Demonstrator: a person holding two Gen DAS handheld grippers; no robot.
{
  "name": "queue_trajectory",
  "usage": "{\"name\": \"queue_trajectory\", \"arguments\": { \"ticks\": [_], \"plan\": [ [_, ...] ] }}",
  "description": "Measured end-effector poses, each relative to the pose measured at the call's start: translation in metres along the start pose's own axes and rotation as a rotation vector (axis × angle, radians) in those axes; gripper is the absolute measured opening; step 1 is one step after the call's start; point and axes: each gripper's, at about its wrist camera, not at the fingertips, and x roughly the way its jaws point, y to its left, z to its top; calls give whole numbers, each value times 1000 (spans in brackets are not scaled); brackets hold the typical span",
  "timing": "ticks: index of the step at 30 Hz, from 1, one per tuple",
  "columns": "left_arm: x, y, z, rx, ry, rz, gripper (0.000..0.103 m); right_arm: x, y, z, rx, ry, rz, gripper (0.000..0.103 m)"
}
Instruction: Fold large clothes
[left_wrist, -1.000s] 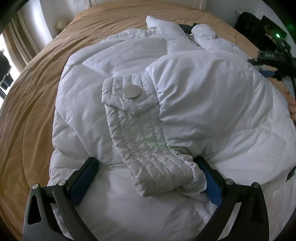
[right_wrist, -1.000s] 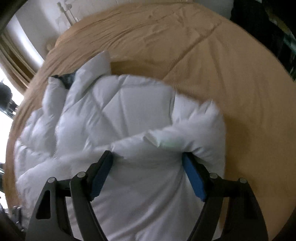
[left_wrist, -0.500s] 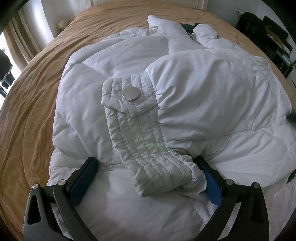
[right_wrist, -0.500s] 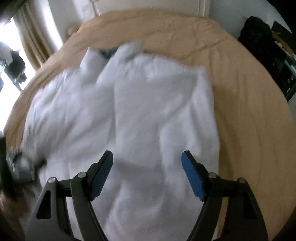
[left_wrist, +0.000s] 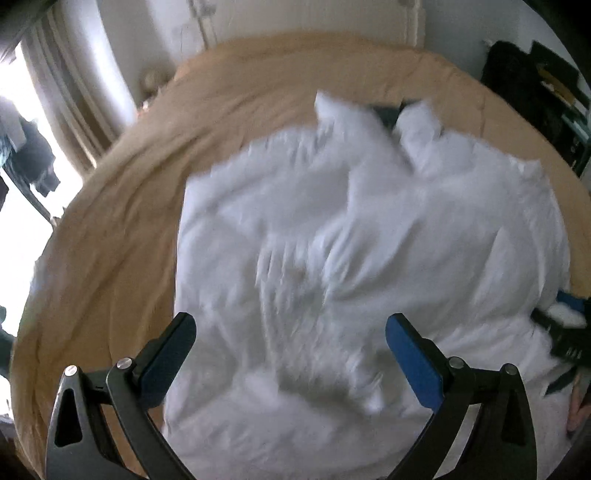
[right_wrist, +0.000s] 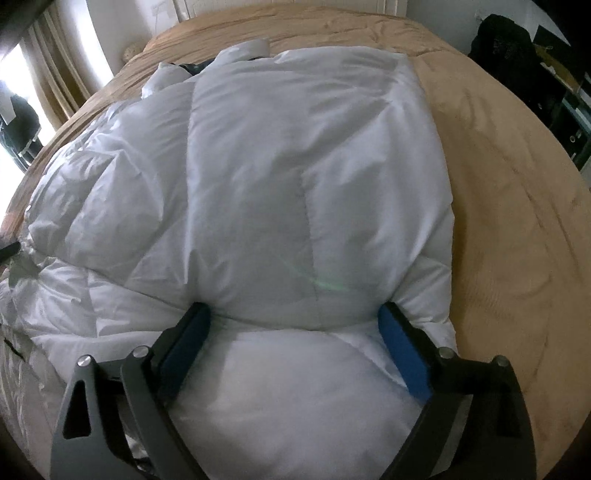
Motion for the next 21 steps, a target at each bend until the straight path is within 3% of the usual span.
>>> {"name": "queue_trajectory", "arguments": {
  "ticks": [5, 8, 10, 14, 16, 19, 21],
  "plan": [
    [29, -14, 28, -37, 9, -114, 103, 1, 2, 0, -7, -3, 1, 93],
    [79, -14, 21, -30, 97, -75, 103, 0, 3, -3, -17, -3, -2, 94],
    [103, 4, 8, -106, 118, -192, 103, -4, 3, -8, -33, -1, -3, 95],
    [92, 1, 9, -47, 108, -136, 103, -14, 2, -13, -49, 12, -30, 95],
    [81, 6, 13, -69, 132, -106, 102, -24, 1, -13, -38, 19, -48, 95],
    [47, 26, 2, -117, 47, -131, 103, -49, 5, -15, -66, -31, -94, 95],
    [47, 26, -12, -88, 58, -111, 103, -51, 9, -20, -94, -27, -126, 97]
  ]
}}
